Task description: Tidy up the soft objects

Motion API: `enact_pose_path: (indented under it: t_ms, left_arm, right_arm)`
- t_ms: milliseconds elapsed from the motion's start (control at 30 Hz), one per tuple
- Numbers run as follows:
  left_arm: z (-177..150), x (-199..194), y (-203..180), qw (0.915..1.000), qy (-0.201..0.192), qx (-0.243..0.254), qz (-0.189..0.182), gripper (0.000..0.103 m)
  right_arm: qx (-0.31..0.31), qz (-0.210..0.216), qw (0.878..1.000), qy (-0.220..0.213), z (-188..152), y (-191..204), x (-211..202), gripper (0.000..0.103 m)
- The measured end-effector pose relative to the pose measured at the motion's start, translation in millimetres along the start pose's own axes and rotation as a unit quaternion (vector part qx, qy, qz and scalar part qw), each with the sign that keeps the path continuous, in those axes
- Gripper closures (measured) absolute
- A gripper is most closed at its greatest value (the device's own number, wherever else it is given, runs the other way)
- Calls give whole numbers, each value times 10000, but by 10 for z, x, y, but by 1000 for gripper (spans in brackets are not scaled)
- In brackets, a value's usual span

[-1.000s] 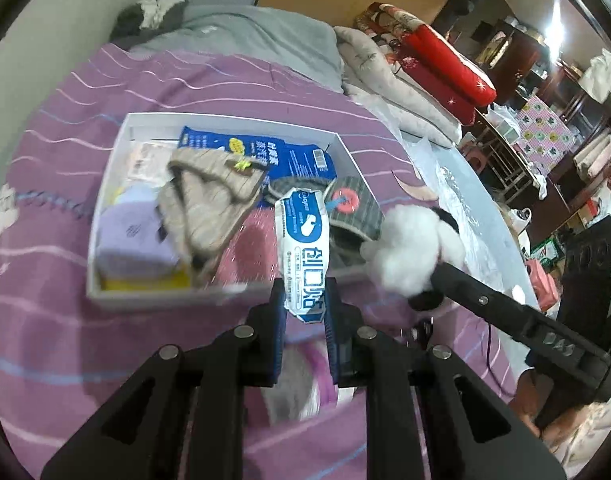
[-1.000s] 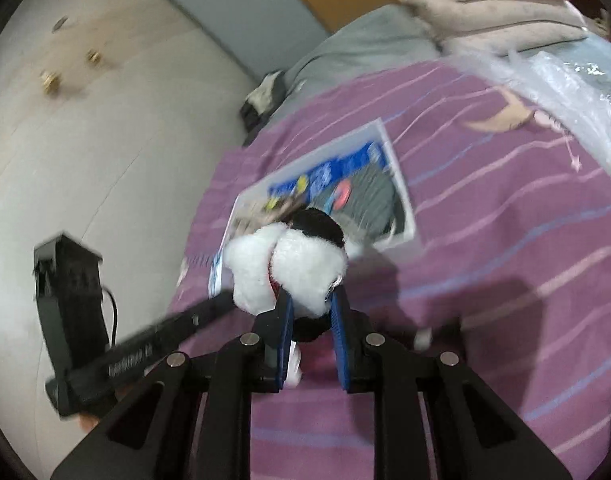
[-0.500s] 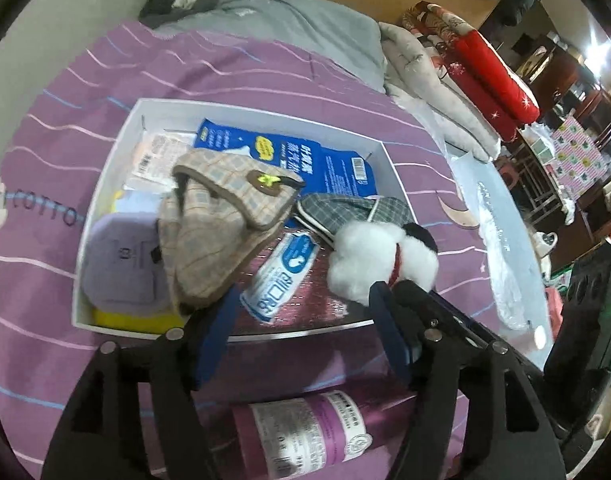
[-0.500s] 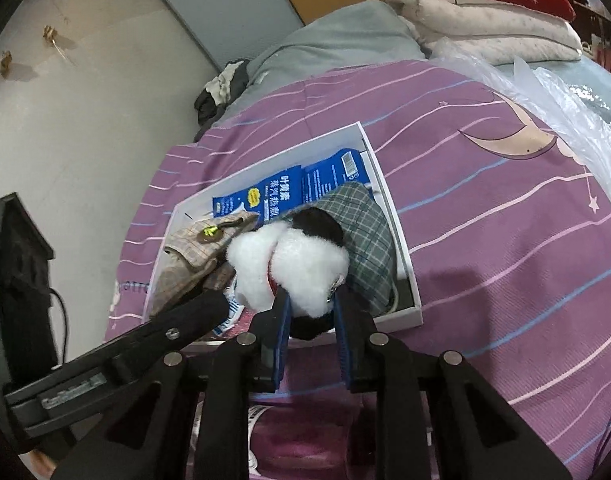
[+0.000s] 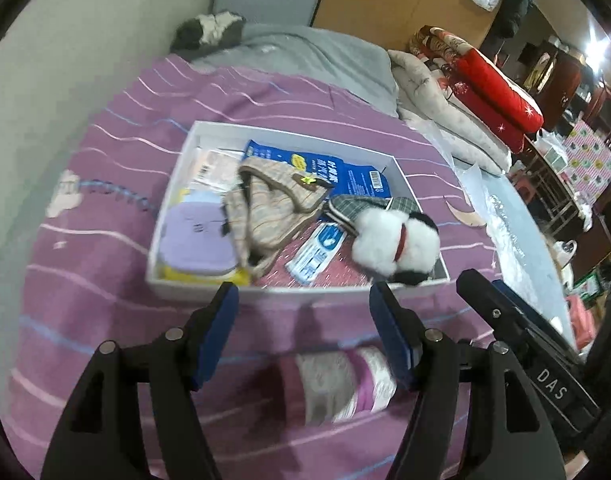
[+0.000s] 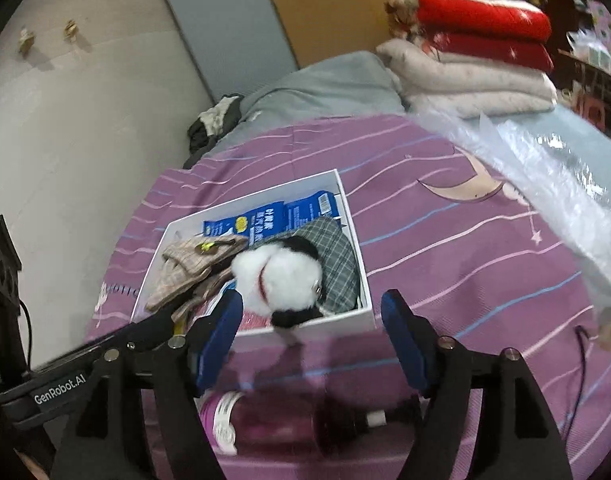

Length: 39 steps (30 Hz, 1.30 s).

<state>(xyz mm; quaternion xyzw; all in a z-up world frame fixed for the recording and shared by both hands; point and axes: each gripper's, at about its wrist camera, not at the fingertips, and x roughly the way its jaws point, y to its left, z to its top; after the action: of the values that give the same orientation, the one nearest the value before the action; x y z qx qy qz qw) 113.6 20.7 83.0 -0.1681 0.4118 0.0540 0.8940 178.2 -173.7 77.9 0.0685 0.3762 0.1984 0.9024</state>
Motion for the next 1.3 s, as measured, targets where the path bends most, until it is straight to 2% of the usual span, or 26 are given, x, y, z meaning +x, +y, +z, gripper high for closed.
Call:
enact_pose_path:
  t_ms: [133, 200, 267, 367, 467, 533, 567, 633, 733, 967, 1300]
  left_arm:
    - [-194, -253, -27, 9990, -249, 202, 305, 33]
    - [-314, -385, -28, 9970, -550, 216, 504, 32]
    - [-422, -426, -40, 9947, -670, 357, 690, 28]
    - [-664, -431, -81, 9844, -958, 755, 1270, 28]
    - [-872, -398, -59, 9749, -1271, 816, 1637, 25]
    - [-883, -326, -17, 9792, -1046, 716, 1582, 24]
    - [-870, -289, 20, 9838, -896, 624, 1422, 24]
    - [-889, -286, 76, 9869, -866, 442, 1288, 24]
    - [-913, -285, 113, 9865, -899, 314, 1330, 24]
    - [-978, -255, 56, 9841, -905, 427, 1469, 24]
    - [-1000, -285, 45, 9829, -983, 454, 1492, 24]
  right_arm:
    - [-331, 72, 9994, 7, -187, 87, -202, 31]
    - [-451, 72, 9990, -27, -317, 120, -303, 28]
    - [-578, -16, 9983, -98, -462, 160, -396, 25]
    - [-624, -284, 9974, -210, -619, 178, -466, 24]
    - [-674, -366, 9960, -464, -793, 197, -478, 24]
    - [-848, -538, 9937, -492, -885, 248, -437, 24]
    - [-974, -606, 9922, -487, -904, 293, -420, 24]
    - [-1192, -611, 9895, -548, -922, 368, -429, 24]
    - [-1455, -588, 9857, -612, -952, 464, -437, 24]
    - [-1484, -716, 9859, -290, -974, 470, -304, 24]
    - [-1248, -759, 9880, -494, -977, 389, -424, 24]
